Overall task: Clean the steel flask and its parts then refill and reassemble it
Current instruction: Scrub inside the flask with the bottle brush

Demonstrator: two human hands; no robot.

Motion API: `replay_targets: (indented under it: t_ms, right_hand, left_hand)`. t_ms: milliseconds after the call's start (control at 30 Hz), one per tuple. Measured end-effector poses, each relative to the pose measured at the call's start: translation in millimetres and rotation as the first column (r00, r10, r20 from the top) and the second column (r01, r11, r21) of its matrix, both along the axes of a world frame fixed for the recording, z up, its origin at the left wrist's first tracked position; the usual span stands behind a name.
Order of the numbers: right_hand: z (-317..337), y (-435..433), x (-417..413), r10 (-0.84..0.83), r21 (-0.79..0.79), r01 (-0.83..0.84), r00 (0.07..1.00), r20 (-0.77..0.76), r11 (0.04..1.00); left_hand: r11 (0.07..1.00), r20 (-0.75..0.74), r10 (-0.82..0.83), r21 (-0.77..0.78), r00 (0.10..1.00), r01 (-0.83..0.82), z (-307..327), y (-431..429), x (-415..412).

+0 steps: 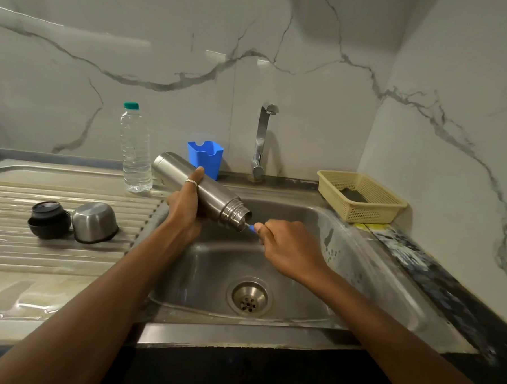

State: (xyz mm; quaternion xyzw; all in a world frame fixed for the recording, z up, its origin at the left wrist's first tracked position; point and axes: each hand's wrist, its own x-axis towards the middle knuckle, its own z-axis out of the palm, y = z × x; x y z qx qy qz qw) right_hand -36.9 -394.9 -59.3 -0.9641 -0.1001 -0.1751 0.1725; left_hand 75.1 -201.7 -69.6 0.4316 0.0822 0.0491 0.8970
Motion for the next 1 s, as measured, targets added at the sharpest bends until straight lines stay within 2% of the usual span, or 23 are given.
replay_targets:
  t_ms: [67,167,233,267,333,400,433,467,500,533,567,600,633,667,700,733,767,833,900,967,1000]
  right_hand:
    - [2,1,0,0.004,0.111,0.011,0.991,-0.136,0.994]
    - [0,-1,-1,0.031,0.13,-0.028,0.999,-0.02,0.991]
    - [-3,-1,-5,0.082,-0.012,-0.081,0.989,0.124,0.997]
    - [-4,-2,-5,0.128,-0.157,-0.092,0.963,0.237,0.983]
    - [-7,-1,-3,0.171,-0.354,-0.02,0.901,0.399,0.935]
    - [-6,3,-4,0.175,-0.423,0.022,0.89,0.421,0.906]
    - [-6,5,-4,0.154,-0.353,-0.02,0.921,0.358,0.936]
    - [-1,6,-6,0.112,-0.135,-0.092,0.983,0.143,0.987]
    - [4,5,-8,0.136,0.233,-0.106,0.984,-0.115,0.967]
    - [10,4,-12,0.227,0.544,0.007,0.905,-0.361,0.839]
    - [14,2,-15,0.307,0.659,0.092,0.831,-0.463,0.746]
    - [14,0,-15,0.302,0.639,0.076,0.835,-0.461,0.765]
    - [13,-2,-14,0.209,0.482,0.009,0.894,-0.397,0.876]
    - [9,-1,-14,0.097,0.206,-0.044,0.962,-0.255,0.978]
    - [4,0,-13,0.034,-0.09,-0.039,0.998,-0.054,0.995]
    - [0,-1,-13,0.03,-0.3,0.007,0.992,0.119,0.954]
    - [-2,-2,-11,0.063,-0.423,0.058,0.962,0.267,0.904]
    - [-1,-3,-11,0.127,-0.542,0.192,0.859,0.495,0.818]
    - [-1,-6,-7,0.18,-0.596,0.312,0.762,0.622,0.74]
    - [-2,-5,-6,0.173,-0.592,0.291,0.779,0.603,0.752]
    - [-3,-1,-8,0.113,-0.512,0.211,0.841,0.529,0.833]
  left_hand:
    - [1.0,-0.003,-0.01,0.014,1.0,0.01,-1,-2,-1]
    - [1.0,-0.002,0.002,-0.009,1.0,-0.002,0,-3,0]
    - [0.999,-0.002,0.009,-0.032,1.0,-0.01,2,0,-1]
    - [0.999,0.003,0.002,-0.039,1.0,-0.002,2,1,-2]
    - [0.999,0.007,-0.003,-0.046,1.0,0.004,2,4,-2]
    - [0.999,0.009,0.013,-0.043,1.0,-0.012,2,6,-1]
    - [0.999,0.015,0.028,-0.037,1.0,-0.027,2,7,-1]
    - [0.999,0.017,0.038,-0.022,0.999,-0.037,3,7,0]
    - [0.999,0.018,0.04,0.003,0.999,-0.04,2,7,0]
    - [0.999,0.018,0.036,0.031,0.999,-0.037,2,6,0]
    - [0.998,0.017,0.029,0.05,0.999,-0.03,1,5,1]
    - [0.998,0.014,0.021,0.058,1.0,-0.021,1,4,0]
    - [0.998,0.012,0.017,0.055,1.0,-0.017,1,2,0]
    - [0.999,0.009,0.022,0.049,1.0,-0.022,1,1,0]
    - [0.998,0.004,0.037,0.04,0.999,-0.037,1,1,1]
    - [0.998,-0.004,0.052,0.029,0.999,-0.052,2,1,1]
    - [0.998,-0.012,0.058,0.014,0.998,-0.058,2,2,1]
    - [0.998,-0.018,0.057,-0.029,0.998,-0.058,2,5,2]
    - [0.997,-0.016,0.049,-0.065,0.999,-0.05,2,6,1]
    - [0.996,-0.003,0.039,-0.077,0.999,-0.039,2,7,0]
    - [0.997,0.005,0.038,-0.072,0.999,-0.038,2,7,0]
